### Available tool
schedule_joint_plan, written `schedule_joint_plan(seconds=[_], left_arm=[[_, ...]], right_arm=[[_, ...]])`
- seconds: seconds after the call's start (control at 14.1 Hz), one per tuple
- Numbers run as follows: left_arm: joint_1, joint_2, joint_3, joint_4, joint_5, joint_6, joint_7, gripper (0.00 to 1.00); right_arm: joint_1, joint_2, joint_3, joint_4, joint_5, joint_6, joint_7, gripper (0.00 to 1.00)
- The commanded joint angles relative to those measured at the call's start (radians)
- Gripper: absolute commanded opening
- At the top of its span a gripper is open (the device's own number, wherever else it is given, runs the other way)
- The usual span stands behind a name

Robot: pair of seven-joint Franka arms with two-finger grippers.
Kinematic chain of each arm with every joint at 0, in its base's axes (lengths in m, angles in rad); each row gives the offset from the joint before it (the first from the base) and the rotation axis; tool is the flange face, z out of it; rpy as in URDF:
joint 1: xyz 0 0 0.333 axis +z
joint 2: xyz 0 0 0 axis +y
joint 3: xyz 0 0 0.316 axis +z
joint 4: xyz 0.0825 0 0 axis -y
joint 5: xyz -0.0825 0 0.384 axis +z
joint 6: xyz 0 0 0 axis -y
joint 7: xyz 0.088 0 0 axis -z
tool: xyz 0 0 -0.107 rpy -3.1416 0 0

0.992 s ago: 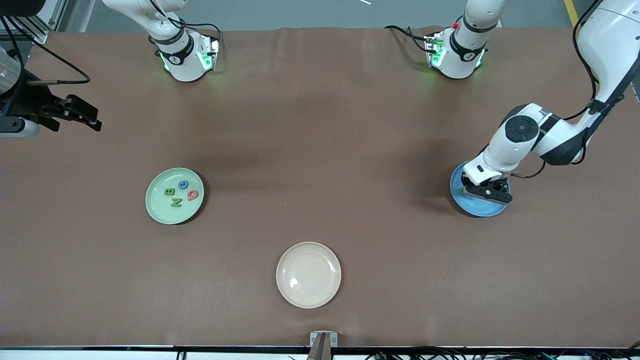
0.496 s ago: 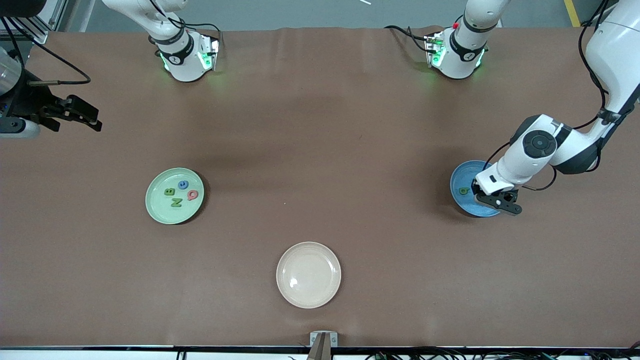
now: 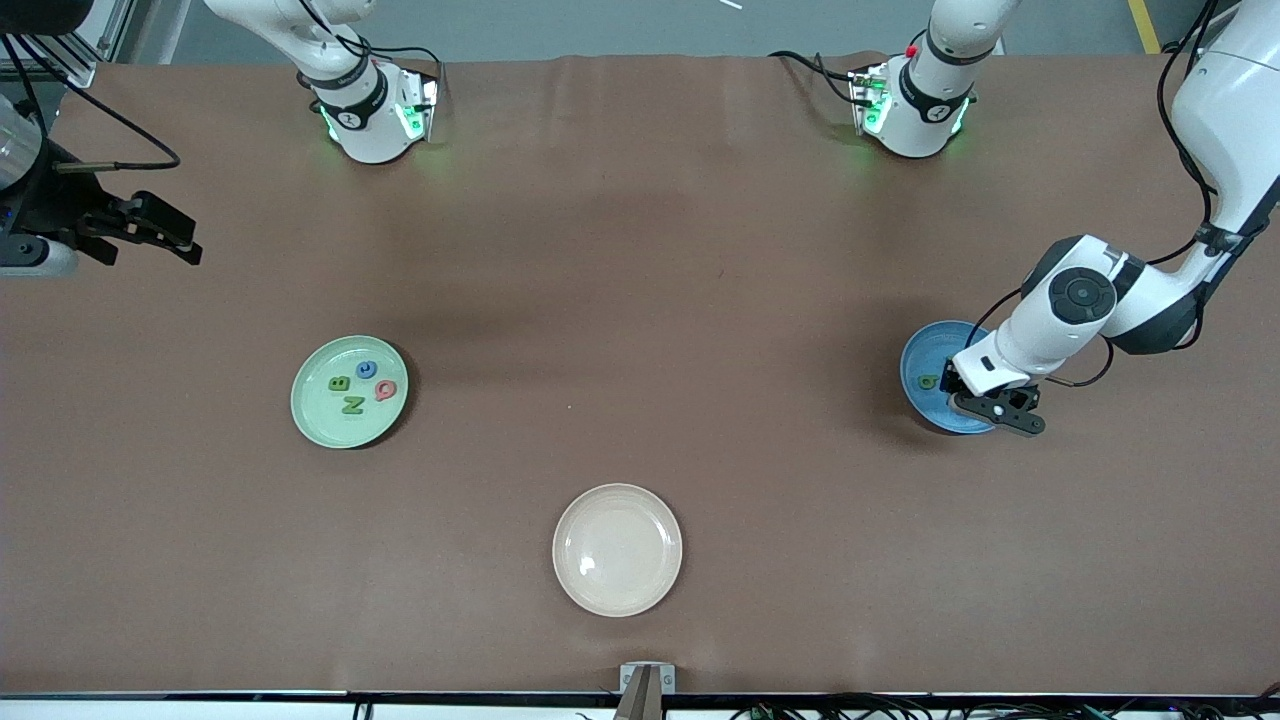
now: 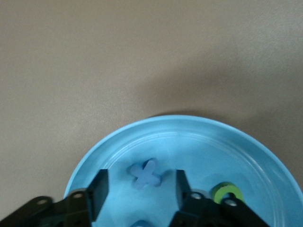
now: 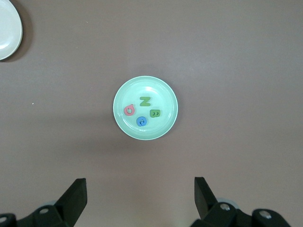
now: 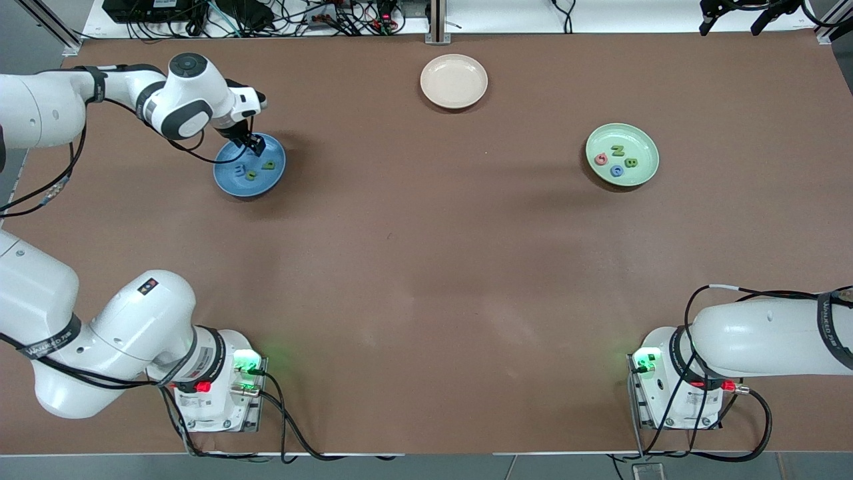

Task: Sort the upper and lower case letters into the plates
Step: 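Lower the x into the blue plate and open the left gripper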

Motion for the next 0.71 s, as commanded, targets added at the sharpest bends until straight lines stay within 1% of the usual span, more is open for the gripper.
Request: schedule_joint_plan(seconds=[0.0,0.07,0.14,0.28,0.35,0.43,0.5,0.57,0.64], left_arm=[[0.0,-0.066,-0.071,0.012,-0.107,-0.109,0.022,1.0],[0.009,-0.077,-0.108,0.035,-0.17,-0.154,0.022,1.0],[0.043,-0.08,-0.16,0.056,-0.226,-0.209,0.025,1.0],[0.12,-0.086,-0.279,0.111,-0.308,-0.313,0.037,1.0],[0.129,-0.121,-0.312,0.148,-0.366,-0.373,0.039,1.0],[0.131,-0.14,-0.32,0.193,-0.427,-0.434,0.046,1.0],[0.131,-0.156,-0.343,0.263,-0.499,-0.509,0.071,1.0],[0.129,-0.188,-0.346,0.324,-0.564,-0.574,0.11,1.0],[0.129,-0.227,-0.344,0.364,-0.618,-0.603,0.141,1.0]], right_arm=[[-0.01,-0.008,0.008,-0.007,-0.009,0.01,-0.013,1.0],[-0.01,-0.008,0.008,-0.006,-0.009,0.01,-0.021,1.0],[-0.01,-0.006,0.008,-0.006,-0.009,0.01,-0.038,1.0],[-0.013,-0.006,0.007,-0.006,-0.006,0.008,-0.044,1.0],[-0.011,-0.006,0.007,-0.007,0.003,0.005,-0.038,1.0],[-0.01,-0.008,0.007,-0.007,0.005,0.001,-0.032,1.0],[-0.01,-0.008,0.008,-0.007,0.005,0.001,-0.03,1.0],[-0.01,-0.008,0.008,-0.007,0.006,-0.001,-0.03,1.0],[-0.011,-0.008,0.008,-0.007,0.008,-0.004,-0.029,1.0]])
